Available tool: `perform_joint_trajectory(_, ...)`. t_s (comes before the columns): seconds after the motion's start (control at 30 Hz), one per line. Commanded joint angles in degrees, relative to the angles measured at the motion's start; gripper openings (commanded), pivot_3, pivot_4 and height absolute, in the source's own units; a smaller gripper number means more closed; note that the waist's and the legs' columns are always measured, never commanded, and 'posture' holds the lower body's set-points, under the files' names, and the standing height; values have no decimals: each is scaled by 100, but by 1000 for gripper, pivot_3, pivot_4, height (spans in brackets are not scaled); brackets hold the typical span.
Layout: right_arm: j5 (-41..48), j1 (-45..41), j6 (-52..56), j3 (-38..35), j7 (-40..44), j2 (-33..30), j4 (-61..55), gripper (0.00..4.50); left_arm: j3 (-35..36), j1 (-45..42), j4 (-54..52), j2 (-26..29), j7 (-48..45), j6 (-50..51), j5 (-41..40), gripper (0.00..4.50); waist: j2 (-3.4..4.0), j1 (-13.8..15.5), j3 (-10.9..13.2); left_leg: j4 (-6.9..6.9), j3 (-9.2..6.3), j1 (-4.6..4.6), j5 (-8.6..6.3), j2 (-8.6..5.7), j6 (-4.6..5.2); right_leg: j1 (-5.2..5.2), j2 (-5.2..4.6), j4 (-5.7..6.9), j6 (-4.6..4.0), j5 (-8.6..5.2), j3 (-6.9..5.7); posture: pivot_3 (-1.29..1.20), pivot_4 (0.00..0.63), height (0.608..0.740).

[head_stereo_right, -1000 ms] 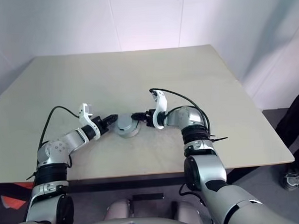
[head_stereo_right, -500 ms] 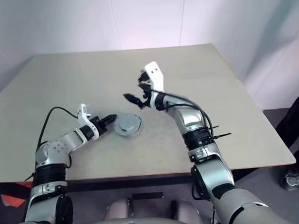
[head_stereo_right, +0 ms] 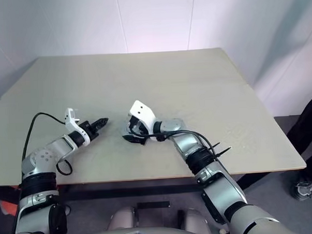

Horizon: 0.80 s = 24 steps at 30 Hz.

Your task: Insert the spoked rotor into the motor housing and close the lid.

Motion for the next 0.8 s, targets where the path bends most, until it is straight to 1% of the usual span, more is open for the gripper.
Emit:
perform_joint_trajectory(0.03,-65,-116,-185,-131,-85,44,225,4326,18,-1,-237,10,-45,-48,-74,0,0,-4,-1,2,0,3,0,0,0,3,0,1,-1,1,0,0,0,740)
perform_joint_trajectory(0.33,113,-442,-78,-589,26,26,404,4326,-60,41,-261,-71,-44,-60,-64,0,-2,-1,-1,6,0,-10,0,-1,1,-3,0,3,-8,5,1,0,0,740)
perform_joint_trajectory(0.6,-52,-286,-268,-450,127,-17,641,4326,-9,34,-258,-77,-12,-76,-58,0,-2,-2,-1,5,1,-7,-3,-1,5,-3,1,1,-8,4,1,0,0,740)
perform_joint_trajectory(0.67,-68,-291,-297,-459,105,-1,676,3912,7,32,-240,-52,-7,-79,-49,0,-2,-2,-1,5,0,-7,-2,-1,5,-2,1,2,-8,4,1,0,0,740)
perform_joint_trajectory(0.77,-45,-346,-311,-510,109,8,685,3121,16,13,-220,-37,-4,-82,-44,0,-2,-2,-1,6,0,-7,-2,-1,5,-2,1,2,-8,4,1,0,0,740)
perform_joint_trajectory(0.8,-28,-367,-300,-533,114,9,678,3106,14,10,-218,-35,-4,-86,-41,0,-2,-3,-1,6,0,-6,-2,-1,5,-2,1,2,-8,4,1,0,0,740)
